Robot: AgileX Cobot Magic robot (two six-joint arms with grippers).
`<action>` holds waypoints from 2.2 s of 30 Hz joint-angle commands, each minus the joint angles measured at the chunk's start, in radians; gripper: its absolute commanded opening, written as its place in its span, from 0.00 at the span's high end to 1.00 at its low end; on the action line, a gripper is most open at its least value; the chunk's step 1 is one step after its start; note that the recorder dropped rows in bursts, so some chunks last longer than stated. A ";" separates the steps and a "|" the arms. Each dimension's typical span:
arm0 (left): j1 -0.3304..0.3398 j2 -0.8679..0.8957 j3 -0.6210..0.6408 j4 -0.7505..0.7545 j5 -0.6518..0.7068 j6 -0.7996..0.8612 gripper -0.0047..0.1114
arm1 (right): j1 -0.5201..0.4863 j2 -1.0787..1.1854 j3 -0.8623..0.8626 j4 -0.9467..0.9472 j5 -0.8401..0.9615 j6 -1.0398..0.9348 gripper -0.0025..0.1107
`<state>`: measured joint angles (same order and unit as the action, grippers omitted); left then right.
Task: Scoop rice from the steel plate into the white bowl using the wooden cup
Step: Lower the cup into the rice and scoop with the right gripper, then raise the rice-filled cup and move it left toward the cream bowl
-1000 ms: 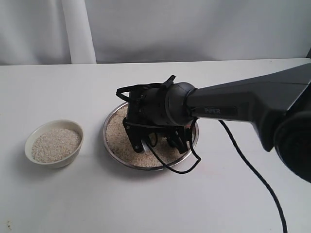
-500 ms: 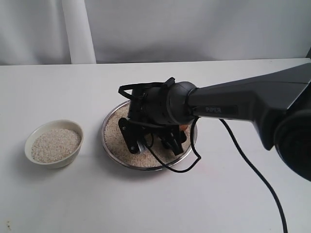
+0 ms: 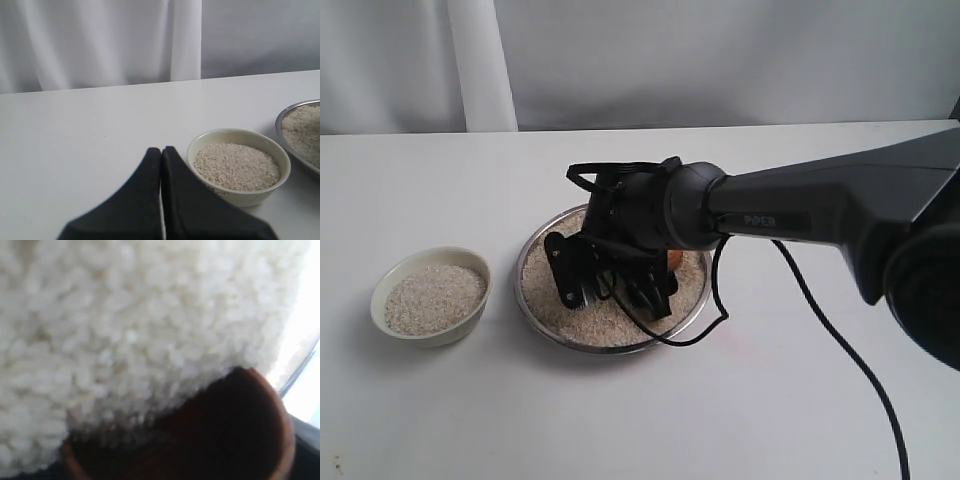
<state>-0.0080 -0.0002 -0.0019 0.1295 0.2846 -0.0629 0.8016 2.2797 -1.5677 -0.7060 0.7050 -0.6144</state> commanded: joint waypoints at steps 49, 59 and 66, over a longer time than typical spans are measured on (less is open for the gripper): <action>-0.003 0.000 0.002 -0.008 -0.011 -0.005 0.96 | -0.185 -0.094 0.362 0.608 -0.662 0.040 0.98; -0.003 0.000 0.002 -0.008 -0.011 -0.005 0.96 | -0.194 -0.102 0.387 0.627 -0.828 0.109 0.98; -0.003 0.000 0.002 -0.008 -0.011 -0.005 0.96 | -0.192 -0.115 0.387 0.627 -0.910 0.140 0.98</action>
<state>-0.0080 -0.0002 -0.0019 0.1295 0.2846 -0.0629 0.6168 2.1651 -1.1897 -0.0908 -0.1780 -0.4958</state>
